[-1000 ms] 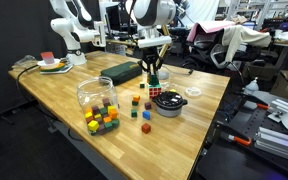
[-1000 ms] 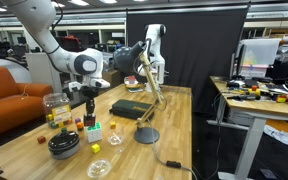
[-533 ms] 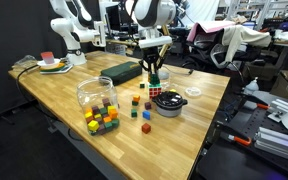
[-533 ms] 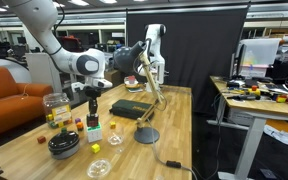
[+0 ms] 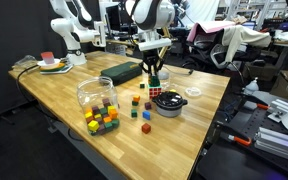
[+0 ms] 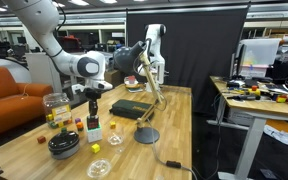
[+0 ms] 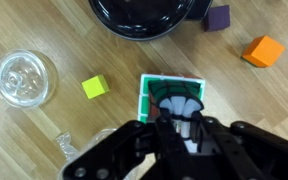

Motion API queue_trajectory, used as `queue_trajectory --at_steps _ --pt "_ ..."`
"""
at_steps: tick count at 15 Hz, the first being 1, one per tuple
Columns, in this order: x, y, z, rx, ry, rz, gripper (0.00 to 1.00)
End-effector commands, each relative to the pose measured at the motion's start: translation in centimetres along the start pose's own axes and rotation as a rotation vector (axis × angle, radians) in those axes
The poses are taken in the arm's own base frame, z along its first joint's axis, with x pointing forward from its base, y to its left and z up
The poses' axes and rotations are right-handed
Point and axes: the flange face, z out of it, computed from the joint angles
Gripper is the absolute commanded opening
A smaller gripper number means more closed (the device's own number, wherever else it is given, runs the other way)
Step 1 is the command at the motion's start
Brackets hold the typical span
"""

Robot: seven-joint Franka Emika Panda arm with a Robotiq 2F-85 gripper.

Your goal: Place the Rubik's cube on the left on top of the Rubik's cube on the right

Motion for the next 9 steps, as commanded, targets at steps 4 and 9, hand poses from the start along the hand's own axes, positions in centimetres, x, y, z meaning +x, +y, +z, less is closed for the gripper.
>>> queue_trajectory --at_steps 4,9 --pt "0.43 -0.13 -0.16 -0.017 -0.009 0.007 0.71" --pt "0.24 -0.19 -0.30 0.002 0.003 0.005 0.81"
